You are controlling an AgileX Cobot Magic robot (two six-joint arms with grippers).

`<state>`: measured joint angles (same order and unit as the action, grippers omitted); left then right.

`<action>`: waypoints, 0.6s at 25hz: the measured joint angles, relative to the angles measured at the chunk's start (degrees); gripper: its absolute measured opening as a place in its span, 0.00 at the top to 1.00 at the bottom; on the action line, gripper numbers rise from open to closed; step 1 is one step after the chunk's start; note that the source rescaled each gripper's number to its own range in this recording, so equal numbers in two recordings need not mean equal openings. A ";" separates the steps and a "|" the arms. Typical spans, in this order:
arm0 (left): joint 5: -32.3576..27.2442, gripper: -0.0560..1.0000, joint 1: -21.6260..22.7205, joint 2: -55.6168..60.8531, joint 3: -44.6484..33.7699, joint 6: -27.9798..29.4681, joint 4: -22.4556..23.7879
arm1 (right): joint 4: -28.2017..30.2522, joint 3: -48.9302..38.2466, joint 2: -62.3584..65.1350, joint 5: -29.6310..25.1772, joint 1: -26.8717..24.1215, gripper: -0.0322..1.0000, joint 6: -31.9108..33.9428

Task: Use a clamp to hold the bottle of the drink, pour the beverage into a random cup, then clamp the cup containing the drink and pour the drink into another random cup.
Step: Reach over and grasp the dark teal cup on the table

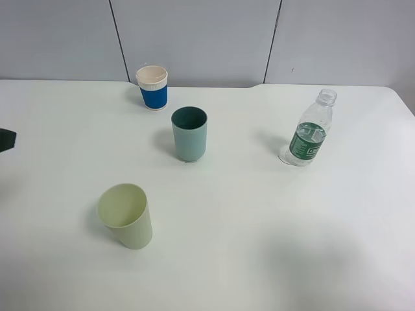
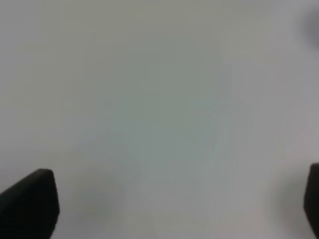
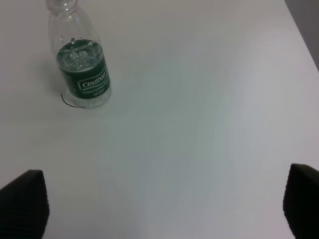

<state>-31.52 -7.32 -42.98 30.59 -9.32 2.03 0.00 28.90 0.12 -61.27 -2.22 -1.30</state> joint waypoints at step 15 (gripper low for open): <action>10.83 0.00 -13.31 -20.08 0.00 -0.04 5.73 | 0.00 0.00 0.00 0.00 0.00 0.05 0.00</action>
<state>-20.69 -20.64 -63.06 30.59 -9.36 7.76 0.00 28.90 0.12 -61.27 -2.22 -1.30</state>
